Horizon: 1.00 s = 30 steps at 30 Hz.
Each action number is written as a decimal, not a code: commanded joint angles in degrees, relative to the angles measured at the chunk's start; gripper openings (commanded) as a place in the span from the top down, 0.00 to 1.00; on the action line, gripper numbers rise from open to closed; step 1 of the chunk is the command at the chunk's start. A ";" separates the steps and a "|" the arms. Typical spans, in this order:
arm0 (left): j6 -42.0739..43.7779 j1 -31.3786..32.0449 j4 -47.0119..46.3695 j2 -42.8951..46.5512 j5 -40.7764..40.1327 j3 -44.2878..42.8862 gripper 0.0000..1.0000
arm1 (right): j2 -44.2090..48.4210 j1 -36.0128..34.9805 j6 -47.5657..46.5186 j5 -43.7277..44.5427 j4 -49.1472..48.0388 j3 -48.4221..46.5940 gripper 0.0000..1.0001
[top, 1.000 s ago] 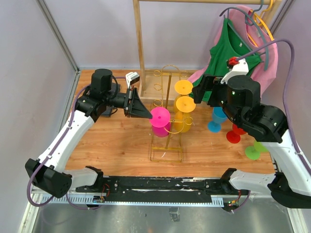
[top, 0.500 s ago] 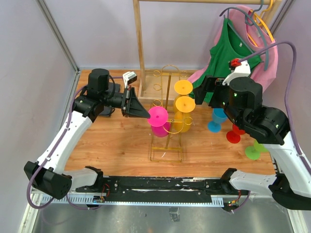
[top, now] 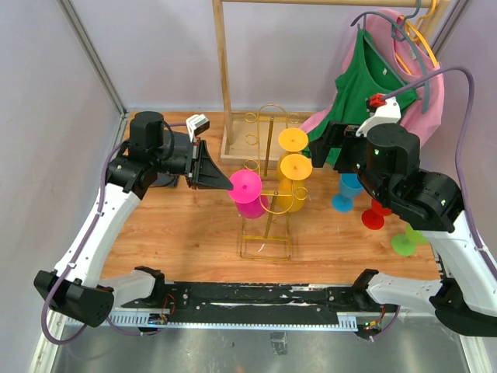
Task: Take the wine glass off the wine glass rack
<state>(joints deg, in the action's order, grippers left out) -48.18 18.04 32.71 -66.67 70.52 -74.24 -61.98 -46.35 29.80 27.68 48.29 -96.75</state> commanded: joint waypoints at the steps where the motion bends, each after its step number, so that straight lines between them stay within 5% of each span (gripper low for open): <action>1: 0.63 -0.88 1.38 1.88 2.33 -0.25 1.00 | 1.04 -1.29 0.89 1.61 -0.31 1.05 0.01; 11: 3.35 -5.13 3.56 3.47 3.14 0.25 1.00 | 1.29 -1.36 1.27 1.39 -0.30 1.73 0.01; 15: 11.12 -12.26 7.33 2.04 4.34 -3.89 1.00 | 1.10 -1.31 0.65 1.54 -0.31 0.77 0.02; 19: 31.49 -22.05 23.98 -6.08 2.13 -20.04 1.00 | 0.36 -1.31 -0.59 1.32 -0.26 -1.49 0.01; 22: 46.32 -24.44 35.75 -15.38 -7.07 -36.96 1.00 | -0.72 -1.35 -2.23 1.32 -0.30 -4.00 0.01; 26: 57.21 -23.90 37.01 -24.54 -17.14 -56.56 1.00 | -4.72 -0.97 -6.40 0.66 -0.64 -9.85 0.01; 30: 71.32 -17.66 36.54 -29.10 -28.52 -67.62 1.00 | -14.57 4.03 -9.43 -10.08 0.31 -23.90 0.01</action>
<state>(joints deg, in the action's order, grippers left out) 4.38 -4.69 65.87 -93.91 54.41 -134.28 -69.17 -45.65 24.97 25.82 48.90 -110.10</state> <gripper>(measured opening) 0.018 0.986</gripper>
